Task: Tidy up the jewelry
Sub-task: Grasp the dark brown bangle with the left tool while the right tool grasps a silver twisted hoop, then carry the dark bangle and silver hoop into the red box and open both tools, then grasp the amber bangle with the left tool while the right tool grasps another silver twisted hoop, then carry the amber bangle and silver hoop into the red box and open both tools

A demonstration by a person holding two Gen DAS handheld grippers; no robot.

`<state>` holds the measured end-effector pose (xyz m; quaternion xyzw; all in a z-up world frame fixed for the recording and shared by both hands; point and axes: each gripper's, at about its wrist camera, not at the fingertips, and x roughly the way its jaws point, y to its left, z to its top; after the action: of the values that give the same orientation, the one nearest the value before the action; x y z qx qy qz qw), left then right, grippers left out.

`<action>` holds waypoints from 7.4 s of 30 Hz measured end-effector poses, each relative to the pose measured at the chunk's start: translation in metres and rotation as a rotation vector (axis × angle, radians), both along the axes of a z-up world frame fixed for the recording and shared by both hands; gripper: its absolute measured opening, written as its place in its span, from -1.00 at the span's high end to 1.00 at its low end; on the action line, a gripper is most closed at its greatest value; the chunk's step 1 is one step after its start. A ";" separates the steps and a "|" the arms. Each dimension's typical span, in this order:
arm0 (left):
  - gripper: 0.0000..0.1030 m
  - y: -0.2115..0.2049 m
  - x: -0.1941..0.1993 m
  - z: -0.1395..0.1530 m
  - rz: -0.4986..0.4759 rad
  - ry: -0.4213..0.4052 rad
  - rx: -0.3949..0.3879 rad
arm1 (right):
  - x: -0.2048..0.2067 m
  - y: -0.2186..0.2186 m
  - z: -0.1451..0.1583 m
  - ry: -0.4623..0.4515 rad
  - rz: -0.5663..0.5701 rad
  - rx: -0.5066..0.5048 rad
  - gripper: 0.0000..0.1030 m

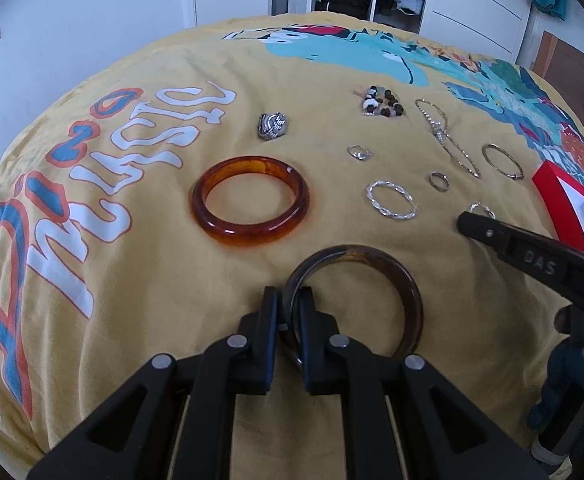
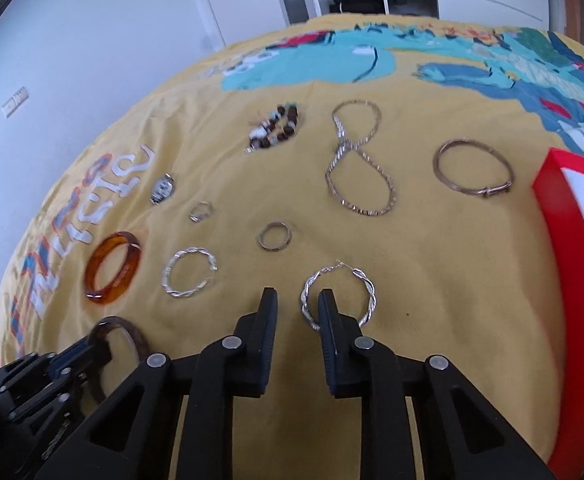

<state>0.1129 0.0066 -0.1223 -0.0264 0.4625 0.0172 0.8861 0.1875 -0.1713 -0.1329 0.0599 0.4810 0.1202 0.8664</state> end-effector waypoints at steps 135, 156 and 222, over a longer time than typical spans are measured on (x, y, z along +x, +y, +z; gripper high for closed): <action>0.31 0.083 0.050 0.009 0.285 -0.062 -0.127 | 0.009 0.039 0.009 0.051 0.052 0.112 0.26; 0.24 0.074 0.061 -0.012 0.237 -0.013 -0.107 | 0.018 0.047 -0.005 0.040 0.085 0.144 0.31; 0.80 -0.274 0.052 0.079 -0.351 -0.125 -0.100 | -0.072 -0.280 0.077 -0.101 -0.303 -0.065 0.85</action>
<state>0.1651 -0.2671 -0.0428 0.0094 0.4045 -0.1623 0.9000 0.1158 -0.4511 -0.0563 0.0975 0.4261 -0.0244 0.8991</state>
